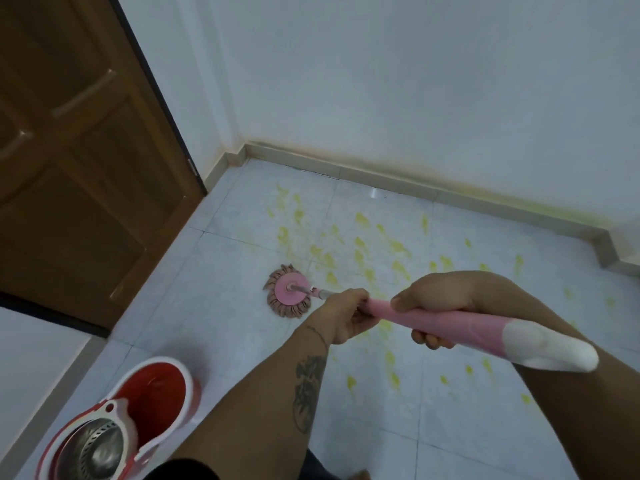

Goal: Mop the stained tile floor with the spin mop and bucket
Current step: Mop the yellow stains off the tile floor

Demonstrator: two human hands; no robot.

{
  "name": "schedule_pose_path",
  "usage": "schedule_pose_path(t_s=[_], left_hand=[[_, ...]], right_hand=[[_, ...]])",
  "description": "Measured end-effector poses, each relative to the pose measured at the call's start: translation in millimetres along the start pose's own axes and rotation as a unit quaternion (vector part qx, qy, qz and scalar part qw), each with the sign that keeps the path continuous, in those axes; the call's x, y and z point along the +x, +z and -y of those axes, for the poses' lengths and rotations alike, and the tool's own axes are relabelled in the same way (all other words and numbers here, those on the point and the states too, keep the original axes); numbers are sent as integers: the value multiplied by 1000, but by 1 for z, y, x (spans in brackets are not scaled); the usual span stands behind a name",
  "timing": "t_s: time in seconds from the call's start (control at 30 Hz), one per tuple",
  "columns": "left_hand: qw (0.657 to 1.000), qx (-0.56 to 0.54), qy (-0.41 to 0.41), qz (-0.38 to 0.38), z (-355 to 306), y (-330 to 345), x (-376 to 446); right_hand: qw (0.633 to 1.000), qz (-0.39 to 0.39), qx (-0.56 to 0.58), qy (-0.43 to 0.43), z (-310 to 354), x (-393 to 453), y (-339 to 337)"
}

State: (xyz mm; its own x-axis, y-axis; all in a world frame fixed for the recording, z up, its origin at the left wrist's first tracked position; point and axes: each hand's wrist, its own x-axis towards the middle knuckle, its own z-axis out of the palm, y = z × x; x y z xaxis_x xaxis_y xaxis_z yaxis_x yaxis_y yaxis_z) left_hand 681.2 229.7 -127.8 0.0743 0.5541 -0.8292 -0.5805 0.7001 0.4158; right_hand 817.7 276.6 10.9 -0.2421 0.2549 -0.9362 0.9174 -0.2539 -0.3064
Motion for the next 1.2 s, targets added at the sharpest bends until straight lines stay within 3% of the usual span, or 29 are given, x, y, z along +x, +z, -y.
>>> schedule_pose_path(t_s=[0.23, 0.53, 0.63, 0.7, 0.8, 0.97, 1.2], left_hand=[[1000, 5, 13, -16, -64, -26, 28], [991, -21, 80, -106, -212, -114, 106], [981, -26, 113, -158, -252, -143, 133], [974, -35, 126, -183, -268, -159, 146], [974, -46, 127, -182, -277, -167, 155], [977, -53, 122, -165, -262, -143, 153], [989, -22, 89, -113, -193, -81, 127]], right_hand=[[1000, 22, 2, -12, 60, 37, -31], [997, 6, 65, -52, 219, 138, -58], [983, -31, 163, -84, 254, 179, -51], [952, -50, 270, -137, 259, 205, -43], [946, -30, 299, -121, 266, 221, -47], [984, -12, 173, -37, 268, 198, -68], [988, -13, 152, -6, 186, 135, -69]])
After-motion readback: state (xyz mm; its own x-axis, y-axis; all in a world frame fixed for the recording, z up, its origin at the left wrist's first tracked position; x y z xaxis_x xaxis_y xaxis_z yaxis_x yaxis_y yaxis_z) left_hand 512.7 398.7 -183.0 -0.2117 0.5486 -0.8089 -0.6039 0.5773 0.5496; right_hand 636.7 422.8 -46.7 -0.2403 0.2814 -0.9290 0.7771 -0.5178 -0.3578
